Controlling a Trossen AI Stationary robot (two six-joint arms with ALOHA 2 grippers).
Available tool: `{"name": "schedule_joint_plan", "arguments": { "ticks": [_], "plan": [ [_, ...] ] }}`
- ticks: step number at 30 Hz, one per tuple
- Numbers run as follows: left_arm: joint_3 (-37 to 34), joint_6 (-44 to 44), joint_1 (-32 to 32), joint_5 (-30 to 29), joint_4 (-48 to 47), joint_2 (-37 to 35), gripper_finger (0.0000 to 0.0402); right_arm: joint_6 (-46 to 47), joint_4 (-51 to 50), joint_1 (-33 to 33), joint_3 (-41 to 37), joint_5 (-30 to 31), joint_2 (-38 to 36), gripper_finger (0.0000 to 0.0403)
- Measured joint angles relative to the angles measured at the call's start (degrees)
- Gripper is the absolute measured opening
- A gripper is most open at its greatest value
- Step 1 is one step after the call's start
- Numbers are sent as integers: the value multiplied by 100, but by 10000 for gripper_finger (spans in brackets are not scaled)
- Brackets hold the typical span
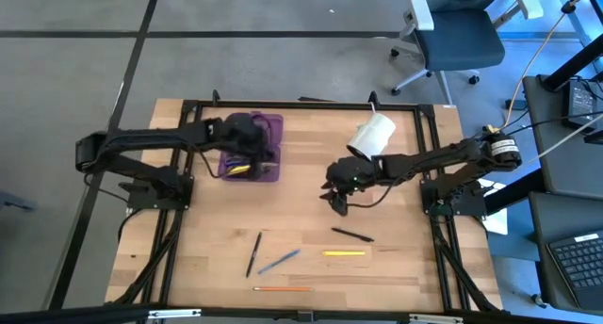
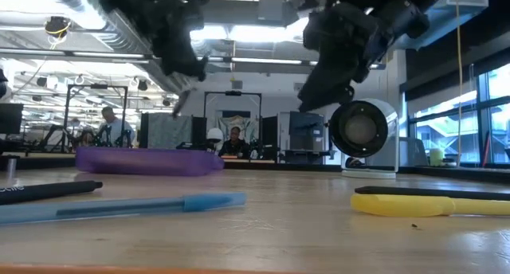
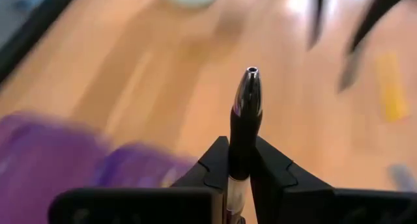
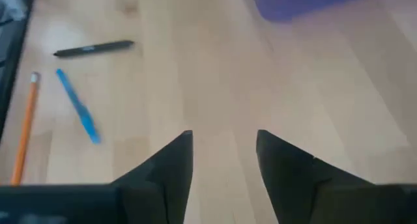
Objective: Pick & place school supplies into a supply box
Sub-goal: Put the gray pen into purple box organizer
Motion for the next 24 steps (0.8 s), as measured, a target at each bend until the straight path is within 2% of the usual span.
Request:
{"name": "schedule_joint_plan", "arguments": {
  "ticks": [3,7,12,15,20,24],
  "plan": [
    [396,108,-112,-624,-932,199,25,153,-128,0,-2,-3,-10,174],
    [599,124,-147,-727,-1437,585,25,535,-349,2,-1,-161,-11,174],
    [723,267,-72,-946,-1900,1225,25,853,-598,6,-2,-1399,-11,174],
    [769,361,-10,-1000,-1959,1564,25,558,-637,93,-2,-1812,-11,174],
    [910,442,45,-1062,-2319,2024,26,208,-634,401,-2,-1656,-11,174],
    [1045,469,72,-1283,-2645,2347,26,361,-867,638,-1,-1169,-11,174]
  ]
}}
